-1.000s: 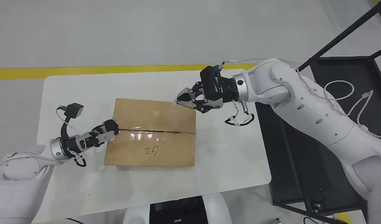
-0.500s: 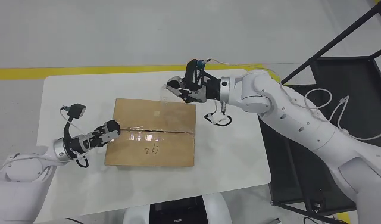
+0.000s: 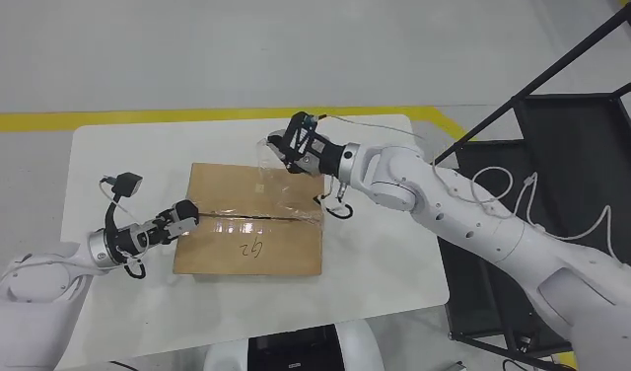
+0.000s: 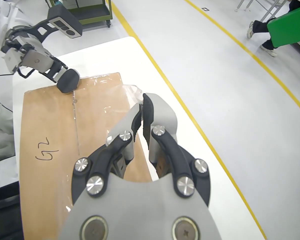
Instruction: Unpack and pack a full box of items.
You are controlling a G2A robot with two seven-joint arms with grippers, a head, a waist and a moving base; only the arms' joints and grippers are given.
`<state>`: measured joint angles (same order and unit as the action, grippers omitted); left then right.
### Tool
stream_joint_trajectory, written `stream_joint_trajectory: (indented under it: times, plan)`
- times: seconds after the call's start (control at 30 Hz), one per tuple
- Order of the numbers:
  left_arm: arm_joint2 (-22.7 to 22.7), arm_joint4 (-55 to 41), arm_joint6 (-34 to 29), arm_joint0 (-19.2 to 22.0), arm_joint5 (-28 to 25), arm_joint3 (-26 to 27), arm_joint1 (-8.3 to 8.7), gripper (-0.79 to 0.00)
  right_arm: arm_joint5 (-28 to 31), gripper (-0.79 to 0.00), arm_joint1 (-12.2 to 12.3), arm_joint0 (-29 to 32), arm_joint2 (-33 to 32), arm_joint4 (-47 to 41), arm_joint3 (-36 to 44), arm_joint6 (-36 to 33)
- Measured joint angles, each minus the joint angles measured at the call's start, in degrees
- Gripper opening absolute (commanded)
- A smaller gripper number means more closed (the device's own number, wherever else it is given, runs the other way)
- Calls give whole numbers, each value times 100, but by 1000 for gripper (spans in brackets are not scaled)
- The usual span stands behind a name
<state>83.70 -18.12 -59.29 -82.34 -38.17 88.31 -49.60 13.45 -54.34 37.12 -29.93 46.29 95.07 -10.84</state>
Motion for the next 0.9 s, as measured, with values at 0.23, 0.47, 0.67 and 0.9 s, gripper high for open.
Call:
stream_joint_trajectory:
  times: [0.23, 0.47, 0.67, 0.9]
  plan:
    - [4, 15, -11, -19, 32, 33, 8, 0, -400, -785, -285, 80, 104, 137, -212, 226]
    - [19, 34, 3, -36, 42, 67, 16, 0, -124, -785, -405, 51, 14, 424, -232, 54]
    - [-17, 56, -4, -39, 62, 109, 17, 0, 290, -243, -338, 120, -244, 825, 79, -466]
    - [-45, 66, 8, -36, 67, 147, 18, 0, 560, 0, -241, 369, -627, 1033, 428, -795]
